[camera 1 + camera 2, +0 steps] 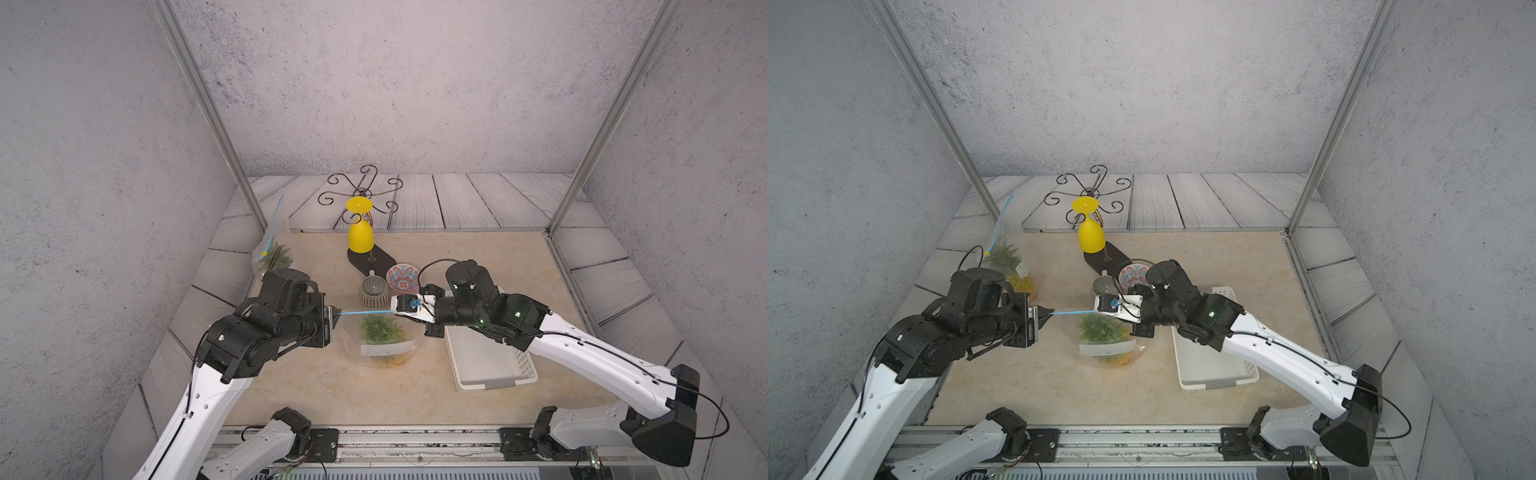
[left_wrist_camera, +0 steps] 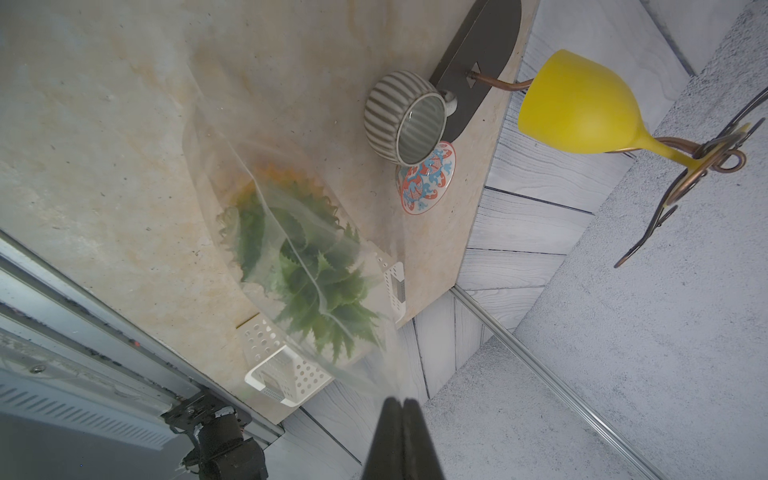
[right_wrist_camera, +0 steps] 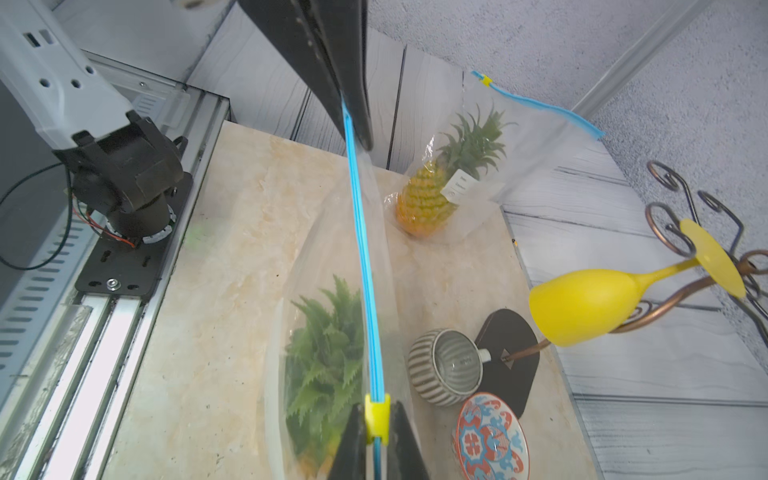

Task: Open the zip-top bag and take out the pineapple
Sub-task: Unzip the zipper on the zipper food storage bag.

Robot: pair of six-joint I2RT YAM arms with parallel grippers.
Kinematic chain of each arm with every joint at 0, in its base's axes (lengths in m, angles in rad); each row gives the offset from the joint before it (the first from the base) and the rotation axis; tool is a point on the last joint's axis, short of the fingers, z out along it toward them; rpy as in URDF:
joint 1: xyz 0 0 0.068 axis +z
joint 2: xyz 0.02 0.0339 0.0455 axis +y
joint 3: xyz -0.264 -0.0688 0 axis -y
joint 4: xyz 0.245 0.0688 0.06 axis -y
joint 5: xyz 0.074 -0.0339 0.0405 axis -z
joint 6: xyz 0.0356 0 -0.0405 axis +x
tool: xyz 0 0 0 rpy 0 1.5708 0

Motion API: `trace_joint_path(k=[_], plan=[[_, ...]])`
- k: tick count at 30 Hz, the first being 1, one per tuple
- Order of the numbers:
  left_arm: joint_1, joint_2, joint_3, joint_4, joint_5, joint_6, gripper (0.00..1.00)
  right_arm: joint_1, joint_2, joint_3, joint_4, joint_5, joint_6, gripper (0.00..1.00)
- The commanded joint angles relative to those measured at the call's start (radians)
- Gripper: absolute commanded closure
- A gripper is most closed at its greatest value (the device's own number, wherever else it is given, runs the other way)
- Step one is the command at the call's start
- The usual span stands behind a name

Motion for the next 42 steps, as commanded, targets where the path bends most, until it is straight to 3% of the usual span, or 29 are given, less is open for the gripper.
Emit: trace_joint_path(k=[1,13,42], plan=[[0.025,-0.016,0.034,-0.021,-0.075,0.027,1.00,-0.044,-0.071,-0.032,-0.135,0.033,0.023,0.95],[0.027,-0.002,0.035,-0.011,-0.056,0.038,1.00,-0.139,-0.207,-0.092,-0.231,0.060,0.032,0.94],[0.028,0.016,0.039,0.014,-0.041,0.048,1.00,-0.206,-0.297,-0.149,-0.287,0.087,0.034,0.94]])
